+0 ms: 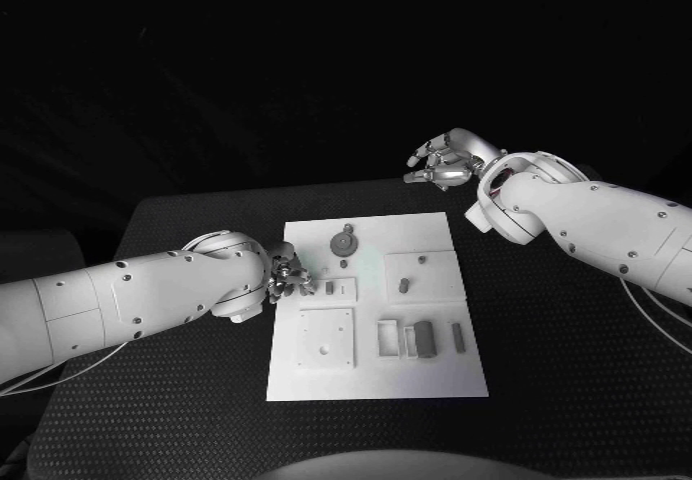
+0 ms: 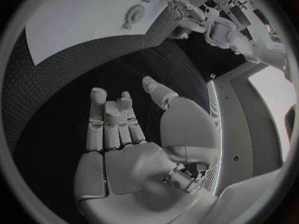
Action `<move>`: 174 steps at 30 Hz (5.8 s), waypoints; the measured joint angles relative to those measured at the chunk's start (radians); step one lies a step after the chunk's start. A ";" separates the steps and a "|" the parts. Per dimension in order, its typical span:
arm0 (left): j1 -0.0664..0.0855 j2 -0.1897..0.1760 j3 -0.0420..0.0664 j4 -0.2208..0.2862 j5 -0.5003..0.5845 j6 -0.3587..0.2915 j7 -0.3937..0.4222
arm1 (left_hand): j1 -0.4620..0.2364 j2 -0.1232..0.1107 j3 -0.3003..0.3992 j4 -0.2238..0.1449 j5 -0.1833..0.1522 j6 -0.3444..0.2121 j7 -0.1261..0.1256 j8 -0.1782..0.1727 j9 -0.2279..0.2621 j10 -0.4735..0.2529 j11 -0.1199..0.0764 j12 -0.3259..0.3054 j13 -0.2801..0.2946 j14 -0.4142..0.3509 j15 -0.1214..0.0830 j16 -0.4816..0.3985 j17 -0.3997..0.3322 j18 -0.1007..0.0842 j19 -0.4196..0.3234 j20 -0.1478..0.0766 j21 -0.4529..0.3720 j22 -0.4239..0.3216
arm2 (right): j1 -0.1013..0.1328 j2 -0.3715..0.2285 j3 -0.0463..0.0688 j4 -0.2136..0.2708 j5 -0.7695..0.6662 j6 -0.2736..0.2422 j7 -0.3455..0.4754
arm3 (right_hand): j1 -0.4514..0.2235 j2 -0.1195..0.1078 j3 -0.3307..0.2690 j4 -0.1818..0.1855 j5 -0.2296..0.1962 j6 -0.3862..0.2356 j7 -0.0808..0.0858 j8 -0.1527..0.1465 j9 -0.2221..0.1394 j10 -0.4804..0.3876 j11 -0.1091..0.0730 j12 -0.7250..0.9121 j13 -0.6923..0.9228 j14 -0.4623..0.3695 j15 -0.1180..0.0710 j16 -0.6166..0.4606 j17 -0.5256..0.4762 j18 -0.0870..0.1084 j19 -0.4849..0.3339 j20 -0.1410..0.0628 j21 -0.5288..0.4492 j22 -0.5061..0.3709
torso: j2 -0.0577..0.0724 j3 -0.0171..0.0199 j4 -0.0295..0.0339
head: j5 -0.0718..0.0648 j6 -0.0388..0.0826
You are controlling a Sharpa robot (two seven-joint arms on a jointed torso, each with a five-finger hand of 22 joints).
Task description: Assemble the parts on the task board
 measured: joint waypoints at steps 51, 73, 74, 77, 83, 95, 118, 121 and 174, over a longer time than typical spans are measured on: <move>0.003 0.030 0.004 -0.009 -0.074 0.046 -0.003 | -0.003 -0.011 0.017 0.000 0.034 0.030 -0.009 0.052 0.002 0.032 -0.011 0.023 0.023 0.032 -0.011 0.036 0.020 0.000 0.020 -0.011 0.038 0.000 | -0.001 0.003 0.000 -0.001 0.000 0.003 0.000 | 0.000 0.000 0.000 0.000 0.000 -0.001 -0.001 0.000 -0.001 0.000 0.000 0.000 0.000 0.000 0.000 0.000 0.000 0.000 0.000 0.000 0.000 0.000 | 0.000 -0.0002 0.0006 | 0.000 -0.008; 0.002 0.027 0.003 -0.022 -0.098 0.048 -0.004 | -0.005 -0.008 0.017 -0.002 0.046 0.038 -0.010 0.052 0.006 0.040 -0.012 0.023 0.026 0.042 -0.009 0.042 0.025 0.000 0.023 -0.016 0.046 0.000 | -0.002 0.002 0.000 -0.002 0.001 0.003 0.000 | 0.000 0.000 -0.003 0.003 0.000 0.001 -0.001 0.000 -0.001 0.000 0.000 0.000 -0.001 0.000 0.000 0.000 -0.001 0.000 -0.001 0.001 0.000 0.000 | 0.000 -0.0001 0.0003 | 0.002 -0.010; 0.002 0.027 0.003 -0.022 -0.098 0.049 -0.004 | -0.005 -0.008 0.017 -0.002 0.046 0.038 -0.010 0.052 0.006 0.040 -0.012 0.023 0.027 0.042 -0.009 0.042 0.025 0.000 0.023 -0.016 0.046 0.000 | -0.002 0.002 0.000 -0.002 0.001 0.003 0.000 | 0.000 0.000 -0.003 0.003 0.000 0.001 -0.001 0.000 -0.001 0.000 0.000 0.000 -0.001 0.000 0.000 0.000 -0.001 0.000 -0.001 0.001 0.000 0.000 | 0.000 -0.0001 0.0003 | 0.002 -0.010; 0.002 0.028 0.003 -0.022 -0.100 0.052 -0.004 | -0.005 -0.008 0.017 -0.002 0.046 0.039 -0.010 0.052 0.005 0.040 -0.012 0.027 0.027 0.043 -0.009 0.042 0.025 0.000 0.023 -0.016 0.047 0.000 | -0.002 0.003 0.000 -0.002 0.001 0.003 0.000 | 0.000 0.000 -0.003 0.003 0.000 0.002 -0.002 0.000 -0.001 0.000 0.000 0.000 -0.001 0.000 0.000 0.000 -0.001 0.000 -0.001 0.001 0.000 0.000 | 0.000 -0.0001 0.0004 | 0.001 -0.011; 0.003 0.029 0.003 -0.024 -0.102 0.056 -0.004 | -0.005 -0.008 0.017 -0.002 0.046 0.039 -0.010 0.053 0.002 0.040 -0.012 0.027 0.028 0.043 -0.009 0.042 0.026 0.000 0.023 -0.016 0.047 0.000 | -0.003 0.004 0.000 -0.003 0.001 0.004 0.000 | 0.000 0.000 -0.003 0.003 0.000 0.001 -0.002 0.000 -0.001 0.000 0.000 0.000 -0.001 0.000 0.000 0.000 -0.001 0.000 -0.001 0.001 0.000 0.000 | 0.000 0.0000 0.0003 | 0.002 -0.012; 0.006 0.048 0.004 -0.030 -0.142 0.079 -0.016 | -0.004 -0.009 0.014 -0.004 0.195 0.045 -0.014 0.095 -0.013 0.049 -0.007 0.034 0.042 0.055 -0.003 0.051 0.041 0.000 0.028 -0.017 0.073 0.000 | -0.004 0.004 0.000 -0.003 0.001 0.004 0.000 | 0.000 0.000 -0.003 0.003 0.000 -0.001 -0.001 0.000 -0.002 0.000 0.000 0.000 -0.001 0.000 0.000 0.000 -0.001 0.000 -0.002 0.002 0.000 0.000 | 0.000 0.0005 0.0000 | 0.003 -0.015; 0.008 0.062 0.006 -0.026 -0.204 0.116 -0.032 | -0.020 -0.017 0.015 -0.004 0.269 0.054 -0.017 0.130 -0.029 0.063 -0.006 0.034 0.052 0.069 0.004 0.055 0.053 -0.001 0.039 -0.014 0.097 0.000 | -0.004 0.004 0.000 -0.003 0.001 0.004 0.000 | -0.004 -0.004 -0.003 0.003 0.000 -0.001 -0.002 0.000 -0.001 0.000 0.000 0.000 -0.001 0.000 0.000 0.000 -0.001 0.000 -0.002 0.002 0.000 0.000 | 0.000 0.0003 -0.0001 | 0.001 -0.015; 0.008 0.062 0.006 -0.027 -0.201 0.118 -0.033 | -0.047 -0.021 0.015 -0.004 0.235 0.054 -0.017 0.148 -0.036 0.067 -0.003 0.034 0.052 0.071 0.002 0.054 0.053 -0.001 0.039 -0.014 0.097 0.000 | -0.004 0.004 0.000 -0.003 0.001 0.004 0.000 | -0.004 -0.004 -0.003 0.003 0.000 0.000 -0.002 0.000 -0.001 0.000 0.000 0.000 -0.001 0.000 0.000 0.000 0.000 0.000 -0.002 0.002 0.000 0.000 | 0.000 0.0001 0.0000 | 0.001 -0.016; -0.001 0.050 0.002 -0.047 -0.150 0.058 -0.013 | -0.227 -0.137 -0.080 0.097 0.008 0.041 -0.030 0.235 -0.072 0.088 -0.035 0.019 0.063 0.068 -0.031 0.030 0.062 0.021 0.019 -0.030 0.080 0.000 | -0.008 0.004 0.000 -0.007 0.002 0.006 0.000 | -0.004 -0.004 -0.003 0.003 0.000 0.000 -0.002 0.000 -0.002 0.000 0.000 0.000 -0.002 -0.003 0.003 0.000 -0.001 0.000 -0.002 0.002 0.000 0.000 | 0.000 0.0000 0.0001 | 0.000 -0.013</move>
